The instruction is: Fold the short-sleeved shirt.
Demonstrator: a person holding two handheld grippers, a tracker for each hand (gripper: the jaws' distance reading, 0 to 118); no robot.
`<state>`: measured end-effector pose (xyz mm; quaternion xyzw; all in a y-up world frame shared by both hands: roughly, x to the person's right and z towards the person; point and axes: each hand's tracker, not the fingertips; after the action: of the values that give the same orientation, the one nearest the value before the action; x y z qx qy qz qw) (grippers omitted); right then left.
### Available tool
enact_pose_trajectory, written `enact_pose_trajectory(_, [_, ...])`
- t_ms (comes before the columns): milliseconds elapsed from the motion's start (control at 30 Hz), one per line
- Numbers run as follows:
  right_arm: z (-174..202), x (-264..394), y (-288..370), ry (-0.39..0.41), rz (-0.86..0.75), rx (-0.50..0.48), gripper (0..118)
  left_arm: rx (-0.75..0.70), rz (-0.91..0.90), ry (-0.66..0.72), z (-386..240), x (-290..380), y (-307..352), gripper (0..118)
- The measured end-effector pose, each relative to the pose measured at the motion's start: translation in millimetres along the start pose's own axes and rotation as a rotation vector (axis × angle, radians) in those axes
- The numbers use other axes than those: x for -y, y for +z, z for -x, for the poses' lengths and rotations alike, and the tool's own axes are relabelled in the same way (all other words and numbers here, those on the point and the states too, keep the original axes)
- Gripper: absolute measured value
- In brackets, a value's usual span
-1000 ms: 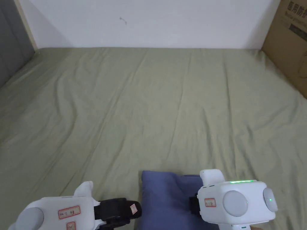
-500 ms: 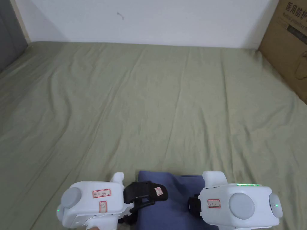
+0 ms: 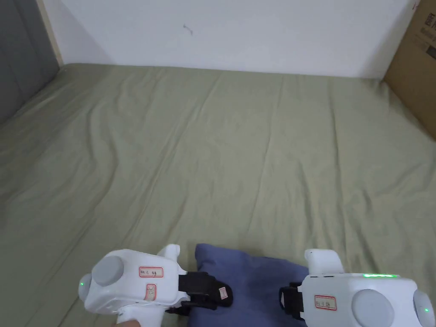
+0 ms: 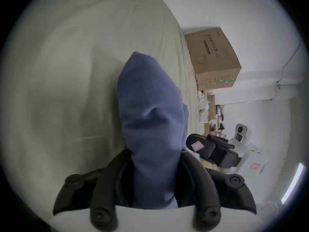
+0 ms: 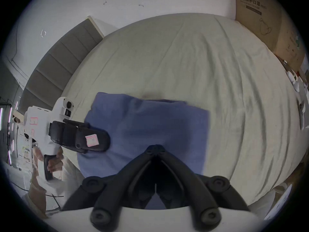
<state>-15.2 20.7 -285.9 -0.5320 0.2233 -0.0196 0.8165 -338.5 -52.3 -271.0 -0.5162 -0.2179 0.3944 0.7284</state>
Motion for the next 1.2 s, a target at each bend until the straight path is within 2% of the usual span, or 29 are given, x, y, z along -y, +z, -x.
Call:
enact_pose_trajectory(100, [-1.0, -0.4, 2.5, -0.005, -0.013, 0.000, 0, -0.091, -0.040, -0.032, 7.9, -8.3, 45.0, 35])
enact_pose_trajectory(233, [-3.1, 1.0, -0.9, -0.026, -0.010, -0.005, 0, -0.318, -0.091, -0.061, 30.1, -24.2, 116.7, 35])
enact_pose_trajectory(467, [5.2, 6.1, -13.6, -0.017, 0.032, -0.007, 0, -0.900, -0.061, -0.118, 59.8, -70.0, 218.8, 35])
enact_pose_trajectory(500, [6.3, 6.6, -14.4, -0.013, 0.038, -0.008, 0, -0.976, -0.045, -0.135, 60.4, -73.9, 222.8, 35])
enact_pose_trajectory(600, [8.8, 6.7, -18.0, 0.003, 0.051, -0.002, 0, -1.322, 0.036, -0.252, 68.7, -87.3, 232.2, 35])
enact_pose_trajectory(633, [8.1, 6.3, -19.3, 0.002, 0.054, -0.002, 0, -1.411, 0.025, -0.250, 74.3, -90.0, 234.7, 35])
enact_pose_trajectory(667, [6.5, 5.4, -21.1, -0.003, 0.055, -0.002, 0, -1.439, 0.020, -0.252, 80.0, -91.1, 238.1, 35])
enact_pose_trajectory(700, [4.8, 4.6, -22.5, -0.020, 0.054, 0.003, 0, -1.432, 0.017, -0.250, 84.5, -91.7, 241.3, 41])
enact_pose_trajectory(800, [1.3, 3.0, -23.0, -0.037, 0.054, 0.005, 0, -1.340, -0.046, -0.148, 91.5, -88.9, 252.5, 103])
enact_pose_trajectory(833, [0.8, 3.0, -22.1, -0.032, 0.054, 0.008, 0, -1.319, -0.090, -0.132, 89.5, -85.9, 255.1, 111])
enact_pose_trajectory(900, [-0.5, 3.6, -20.9, -0.018, 0.053, 0.019, 0, -1.306, -0.146, -0.112, 79.0, -81.3, 257.2, 109])
enact_pose_trajectory(1000, [-6.1, 5.4, -19.7, -0.038, 0.051, 0.018, 0, -1.287, -0.216, -0.101, 65.7, -72.2, 256.7, 109])
enact_pose_trajectory(1033, [-8.0, 6.6, -18.8, -0.047, 0.047, 0.011, 0, -1.246, -0.236, -0.096, 58.8, -68.0, 254.8, 101])
enact_pose_trajectory(1067, [-9.4, 7.7, -18.1, -0.048, 0.047, 0.007, 0, -1.181, -0.253, -0.101, 48.8, -61.8, 252.9, 83])
enact_pose_trajectory(1100, [-10.4, 8.8, -17.2, -0.048, 0.046, 0.006, 0, -1.119, -0.276, -0.110, 39.2, -56.1, 250.3, 51])
enact_pose_trajectory(1133, [-11.4, 10.0, -16.2, -0.047, 0.043, 0.007, 0, -1.056, -0.302, -0.112, 30.8, -51.7, 245.5, 5])
enact_pose_trajectory(1200, [-13.8, 11.8, -13.6, -0.053, 0.037, 0.004, 0, -0.976, -0.321, -0.120, 10.8, -37.8, 230.8, 1])
